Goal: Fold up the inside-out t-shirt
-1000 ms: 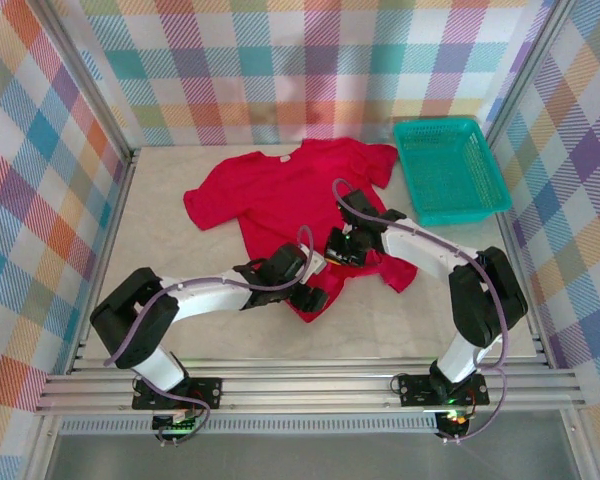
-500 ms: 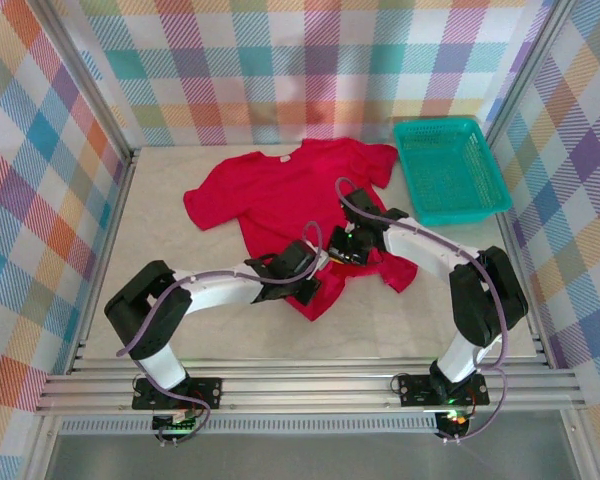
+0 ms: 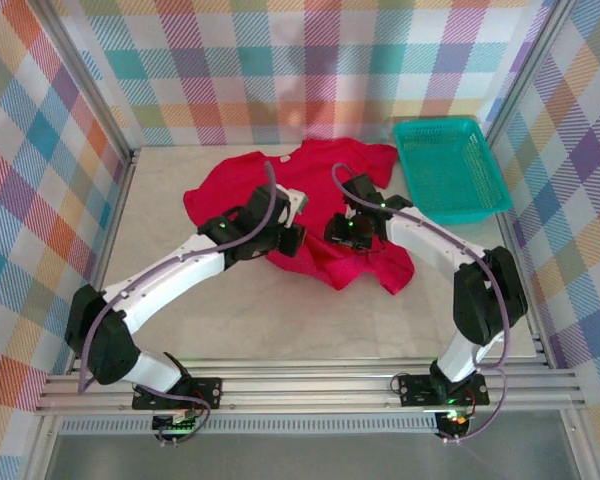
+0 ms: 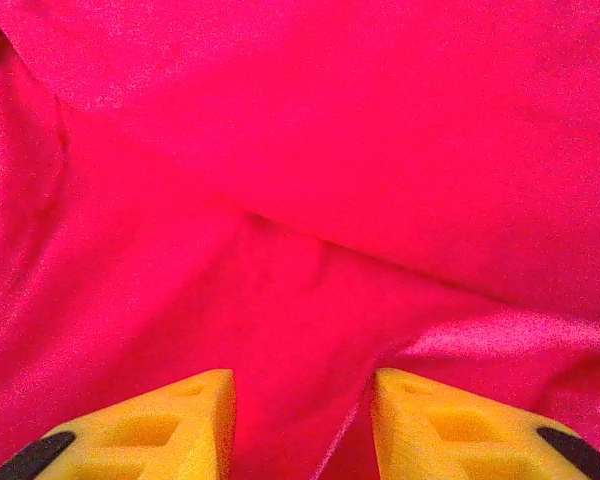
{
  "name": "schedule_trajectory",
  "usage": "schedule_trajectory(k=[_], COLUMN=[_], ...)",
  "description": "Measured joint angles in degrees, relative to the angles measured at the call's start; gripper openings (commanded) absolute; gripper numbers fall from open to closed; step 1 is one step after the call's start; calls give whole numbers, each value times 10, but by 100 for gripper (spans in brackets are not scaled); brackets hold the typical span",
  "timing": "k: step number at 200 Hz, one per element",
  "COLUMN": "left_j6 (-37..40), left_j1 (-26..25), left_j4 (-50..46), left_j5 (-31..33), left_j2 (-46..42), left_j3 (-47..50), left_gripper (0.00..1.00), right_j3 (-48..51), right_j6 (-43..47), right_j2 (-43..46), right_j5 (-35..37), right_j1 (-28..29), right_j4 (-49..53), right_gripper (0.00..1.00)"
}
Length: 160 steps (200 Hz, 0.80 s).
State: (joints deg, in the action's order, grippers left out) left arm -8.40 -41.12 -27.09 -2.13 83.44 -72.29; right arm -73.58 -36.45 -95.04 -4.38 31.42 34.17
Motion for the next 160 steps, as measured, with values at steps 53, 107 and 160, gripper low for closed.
schedule_trajectory(k=[53, 107, 160], left_j6=[-17, -27, -49], left_j1=[6, 8, 9], left_j4=[-19, -30, -44], left_j5=[-34, -45, -45], left_j2=[2, 12, 15], left_j3=[-5, -5, -30], left_gripper=[0, 0, 0], right_j3=[117, 162, 173], right_j6=[31, 11, -24], right_j2=[161, 144, 2], right_j5=[-28, -56, -45], right_j1=[-2, 51, 92], right_j4=[-30, -97, -270], right_gripper=[10, 4, 0])
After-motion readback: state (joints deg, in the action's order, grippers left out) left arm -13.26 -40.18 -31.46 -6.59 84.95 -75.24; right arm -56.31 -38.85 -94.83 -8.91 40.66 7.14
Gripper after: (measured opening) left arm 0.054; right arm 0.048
